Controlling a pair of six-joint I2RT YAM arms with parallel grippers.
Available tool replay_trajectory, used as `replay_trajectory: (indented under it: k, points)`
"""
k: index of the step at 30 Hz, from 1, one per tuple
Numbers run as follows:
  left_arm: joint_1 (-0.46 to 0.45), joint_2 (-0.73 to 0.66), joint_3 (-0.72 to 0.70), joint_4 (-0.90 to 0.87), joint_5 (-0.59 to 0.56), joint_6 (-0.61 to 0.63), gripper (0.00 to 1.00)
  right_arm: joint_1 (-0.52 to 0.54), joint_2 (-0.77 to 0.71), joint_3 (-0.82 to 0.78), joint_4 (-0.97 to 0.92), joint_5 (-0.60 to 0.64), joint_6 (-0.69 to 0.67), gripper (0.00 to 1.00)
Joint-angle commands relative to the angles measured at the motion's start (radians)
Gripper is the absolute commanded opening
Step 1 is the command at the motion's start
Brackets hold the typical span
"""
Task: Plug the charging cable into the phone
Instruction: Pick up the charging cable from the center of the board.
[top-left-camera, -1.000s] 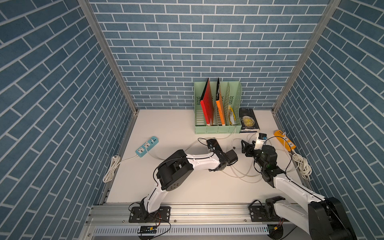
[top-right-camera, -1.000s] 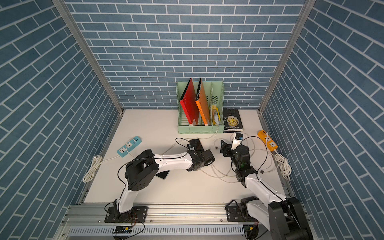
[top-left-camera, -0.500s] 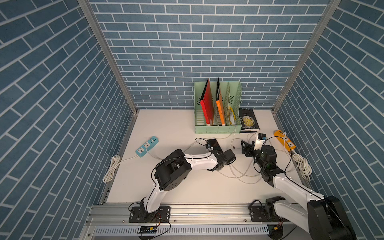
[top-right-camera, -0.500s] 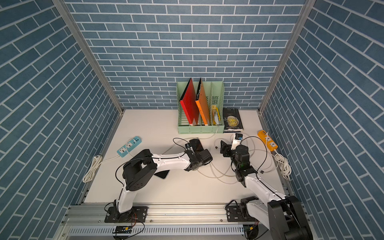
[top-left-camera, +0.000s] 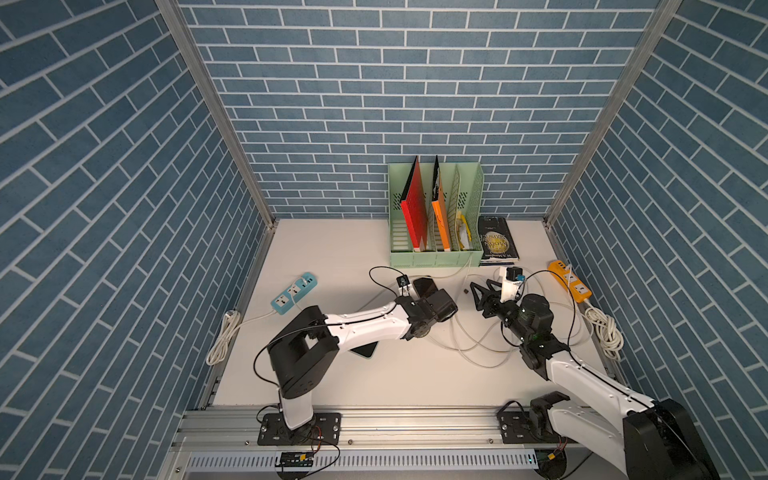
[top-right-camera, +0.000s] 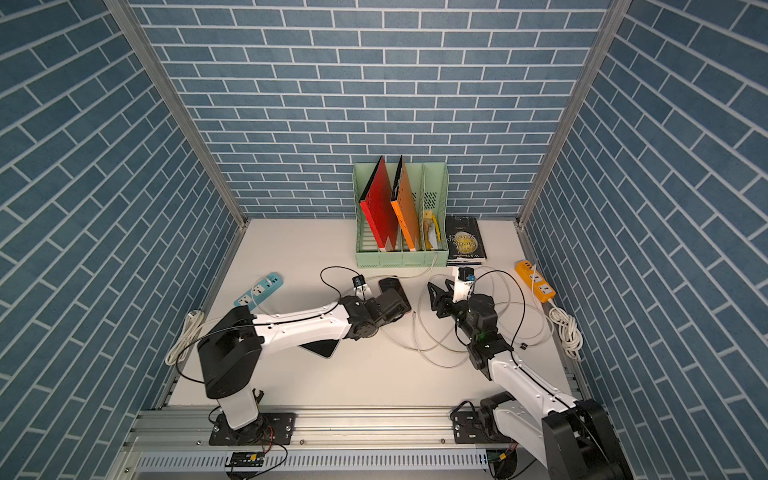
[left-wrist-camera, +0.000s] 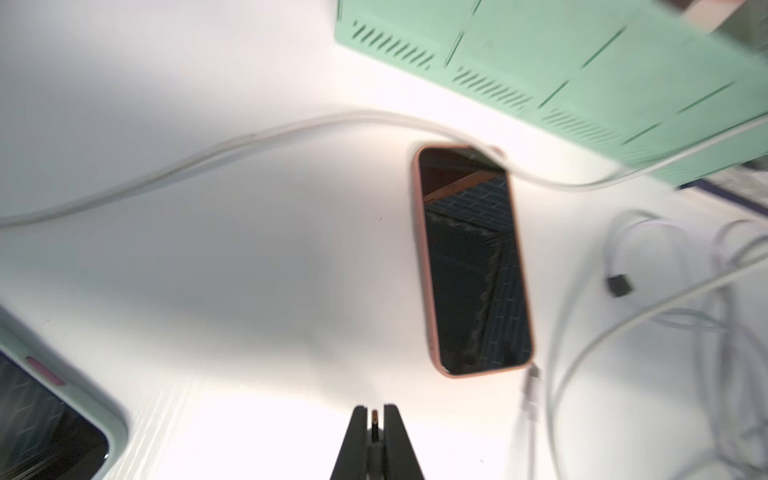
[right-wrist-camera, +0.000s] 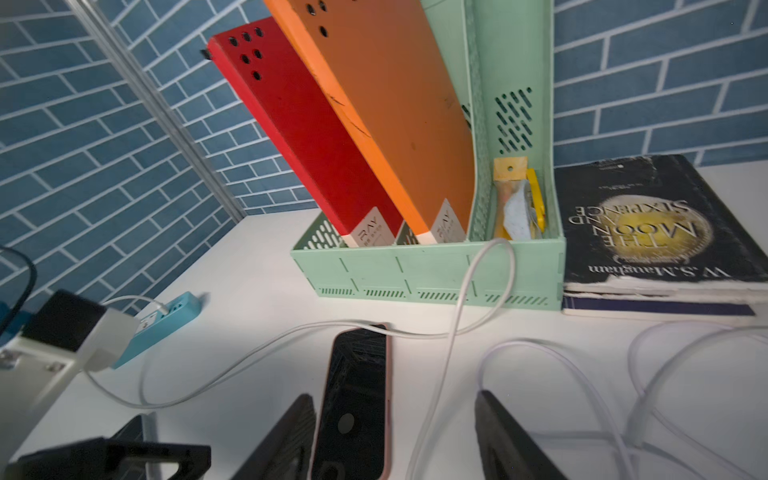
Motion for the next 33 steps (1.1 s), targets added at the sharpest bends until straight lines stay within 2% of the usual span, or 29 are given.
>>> replay_trajectory:
  k: [1,4,7,11,15,18,23,30,33]
  points:
    - [0.016,-0.137,-0.125,0.204,-0.006,0.165,0.0,0.036,-0.017,0.013,0.067,-0.104,-0.037,0.63]
    - [0.017,-0.267,-0.264,0.396,-0.008,0.282,0.0,0.038,-0.009,0.052,0.047,-0.233,0.011,0.64]
    - [0.028,-0.377,-0.394,0.575,-0.012,0.406,0.0,0.041,-0.008,0.069,0.024,-0.288,0.041,0.65]
    - [0.078,-0.483,-0.519,0.775,0.096,0.488,0.0,0.042,0.005,0.064,0.027,-0.361,0.065,0.67]
    - [0.096,-0.536,-0.607,0.979,0.266,0.589,0.0,0.068,0.109,0.07,0.155,-0.542,0.133,0.67]
    - [0.12,-0.539,-0.649,1.099,0.399,0.631,0.0,0.082,0.189,0.075,0.25,-0.641,0.183,0.66]
    - [0.151,-0.516,-0.686,1.256,0.577,0.646,0.0,0.133,0.281,0.106,0.314,-0.712,0.212,0.63]
    - [0.153,-0.475,-0.694,1.339,0.672,0.65,0.0,0.166,0.349,0.129,0.403,-0.741,0.258,0.62]
    - [0.154,-0.47,-0.705,1.381,0.693,0.641,0.0,0.168,0.392,0.128,0.501,-0.76,0.322,0.56]
